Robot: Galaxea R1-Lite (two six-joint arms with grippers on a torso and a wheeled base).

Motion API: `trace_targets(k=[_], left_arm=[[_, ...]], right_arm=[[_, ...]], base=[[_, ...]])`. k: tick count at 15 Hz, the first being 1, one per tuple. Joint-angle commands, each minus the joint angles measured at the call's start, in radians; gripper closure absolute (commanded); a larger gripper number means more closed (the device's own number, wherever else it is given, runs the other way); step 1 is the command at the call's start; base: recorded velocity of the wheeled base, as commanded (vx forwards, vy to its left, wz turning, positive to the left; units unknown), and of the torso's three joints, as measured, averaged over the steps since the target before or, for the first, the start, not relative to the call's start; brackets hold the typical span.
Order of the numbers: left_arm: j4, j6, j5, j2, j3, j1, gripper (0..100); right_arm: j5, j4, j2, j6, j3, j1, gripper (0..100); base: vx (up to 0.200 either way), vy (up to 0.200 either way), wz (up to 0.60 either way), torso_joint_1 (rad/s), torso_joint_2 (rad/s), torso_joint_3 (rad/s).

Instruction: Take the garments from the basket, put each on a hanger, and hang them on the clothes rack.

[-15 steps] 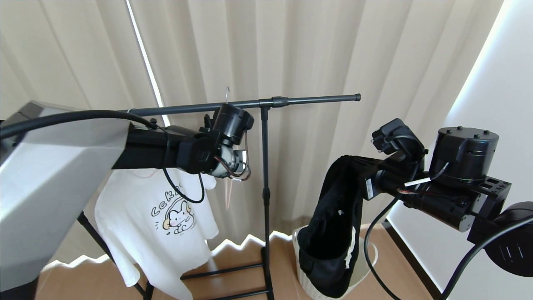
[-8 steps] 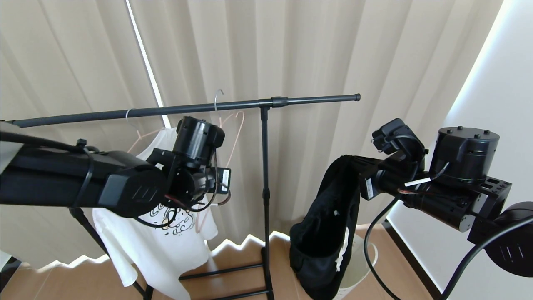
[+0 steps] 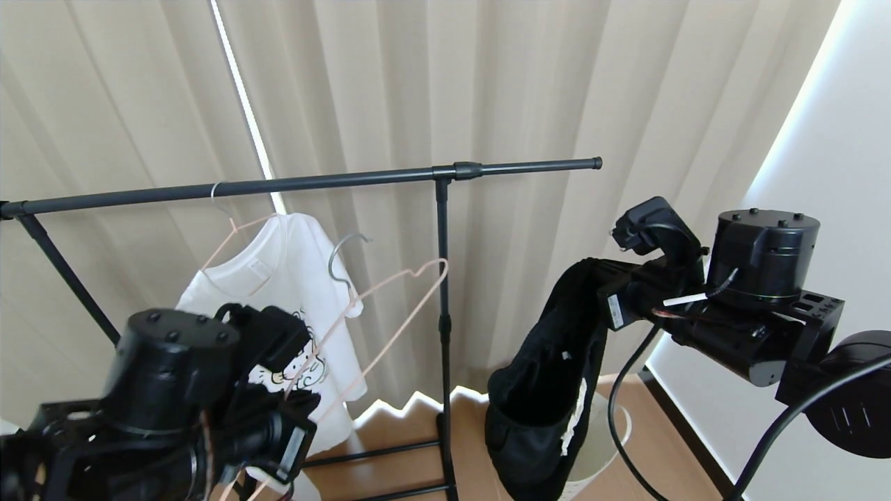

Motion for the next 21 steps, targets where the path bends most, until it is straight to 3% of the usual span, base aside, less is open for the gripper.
trace_targets(k=[1,3,4,7,17,21], left_arm=[[-0.086,0.167,-0.178,-0.209,0.213,0.030,100],[-0.106,0.256,-0.255,-0.231,0.269,0.031,100],[-0.109,0.260,-0.270,-0.228,0.272,0.031,100],[-0.132,0.257,-0.296,-0.185,0.257,0.024,100],[-0.346,0.188,-0.302,0.071,0.186,-0.016,100],[-0.362,0.180,-0.298,0.103,0.159,-0.029,100]], right_arm=[[-0.168,0.017,0.063,-0.013,-0.070,0.031,100],[-0.268,0.015,0.091,-0.013,-0.096,0.042,100],[-0.268,0.015,0.091,-0.013,-0.096,0.042,100],[-0.268,0.014,0.086,-0.012,-0.093,0.045,100],[-0.277,0.014,0.066,-0.009,-0.073,0.135,100],[-0.279,0.014,0.058,-0.009,-0.056,0.180,100]], base=[[0.000,0.000,0.00,0.000,0.00,0.000],[0.000,0.000,0.00,0.000,0.00,0.000],[0.000,0.000,0.00,0.000,0.00,0.000],[0.000,0.000,0.00,0.000,0.00,0.000],[0.000,0.000,0.00,0.000,0.00,0.000],[0.000,0.000,0.00,0.000,0.00,0.000]])
